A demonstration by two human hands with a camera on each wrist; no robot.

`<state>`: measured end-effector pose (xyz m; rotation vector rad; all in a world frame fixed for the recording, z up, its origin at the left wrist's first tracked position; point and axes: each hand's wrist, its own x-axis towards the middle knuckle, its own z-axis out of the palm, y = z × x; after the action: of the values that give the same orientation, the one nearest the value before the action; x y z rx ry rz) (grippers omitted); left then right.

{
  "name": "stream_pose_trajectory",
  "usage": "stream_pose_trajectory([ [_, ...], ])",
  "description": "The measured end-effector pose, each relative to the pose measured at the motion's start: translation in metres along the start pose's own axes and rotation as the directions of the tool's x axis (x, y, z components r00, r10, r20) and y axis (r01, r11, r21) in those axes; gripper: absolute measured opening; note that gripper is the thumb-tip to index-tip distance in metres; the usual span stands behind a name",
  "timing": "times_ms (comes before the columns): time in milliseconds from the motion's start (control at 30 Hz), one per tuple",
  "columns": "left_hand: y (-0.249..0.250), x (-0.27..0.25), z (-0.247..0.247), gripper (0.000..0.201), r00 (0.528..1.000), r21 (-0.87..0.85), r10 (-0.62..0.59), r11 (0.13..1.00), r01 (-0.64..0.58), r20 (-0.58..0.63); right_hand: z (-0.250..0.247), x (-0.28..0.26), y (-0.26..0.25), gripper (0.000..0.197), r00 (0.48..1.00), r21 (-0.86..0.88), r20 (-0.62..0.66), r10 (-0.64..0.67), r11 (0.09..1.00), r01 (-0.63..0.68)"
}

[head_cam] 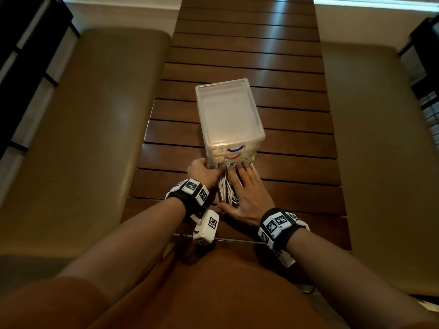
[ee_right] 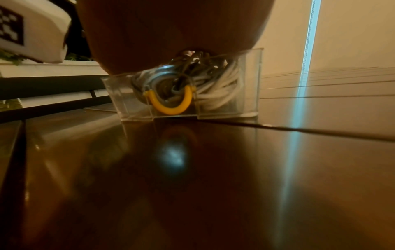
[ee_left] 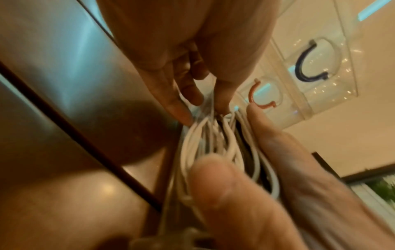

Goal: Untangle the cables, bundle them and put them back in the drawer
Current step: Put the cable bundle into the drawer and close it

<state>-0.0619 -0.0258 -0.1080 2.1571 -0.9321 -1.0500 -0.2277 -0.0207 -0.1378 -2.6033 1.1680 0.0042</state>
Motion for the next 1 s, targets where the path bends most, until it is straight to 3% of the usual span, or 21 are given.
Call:
stream_pose_trajectory([
  [200,0.012,0.000,-0.027,0.029,0.986,0.120,-0.026,0.993,0.006,0.163,0.004,0.003,-0.003,0.092,1.000,0.005,0.005,0.015,1.000,-0.015],
  [267,0.018,0.000,-0.044,0.036,0.997,0.234,0.069,0.970,-0.072,0.023,0.005,0.004,-0.004,0.090,1.000,-0.012,-0.018,0.015,1.000,-0.016],
  [300,0.022,-0.002,-0.053,0.040,0.977,0.268,0.195,0.949,-0.167,-0.082,0.005,0.004,-0.004,0.089,1.000,-0.022,-0.018,0.014,1.000,-0.014],
  [367,0.031,-0.006,-0.066,0.059,0.852,0.254,0.496,0.857,-0.449,-0.168,0.005,0.008,-0.005,0.087,1.000,-0.023,-0.014,0.014,1.000,-0.014],
  [433,0.040,-0.002,-0.071,0.088,0.772,0.270,0.636,0.745,-0.610,-0.008,0.005,0.015,-0.006,0.086,1.000,-0.011,-0.015,0.020,1.000,-0.020],
  [500,0.046,0.001,-0.070,0.076,0.765,0.378,0.621,0.676,-0.632,0.168,0.004,0.022,-0.006,0.085,0.999,-0.003,-0.029,0.026,1.000,-0.026],
  [567,0.046,0.005,-0.070,0.052,0.756,0.415,0.629,0.648,-0.639,0.182,0.004,0.027,-0.005,0.083,0.999,-0.011,-0.038,0.017,1.000,-0.017],
  [633,0.046,0.008,-0.071,0.043,0.734,0.403,0.659,0.634,-0.660,0.164,0.004,0.029,-0.005,0.080,0.999,-0.011,-0.050,0.016,1.000,-0.016],
  [1000,0.051,0.012,-0.076,0.042,0.735,0.452,0.643,0.601,-0.659,0.217,-0.002,0.039,-0.007,0.054,0.992,-0.039,-0.125,0.005,0.999,-0.010],
])
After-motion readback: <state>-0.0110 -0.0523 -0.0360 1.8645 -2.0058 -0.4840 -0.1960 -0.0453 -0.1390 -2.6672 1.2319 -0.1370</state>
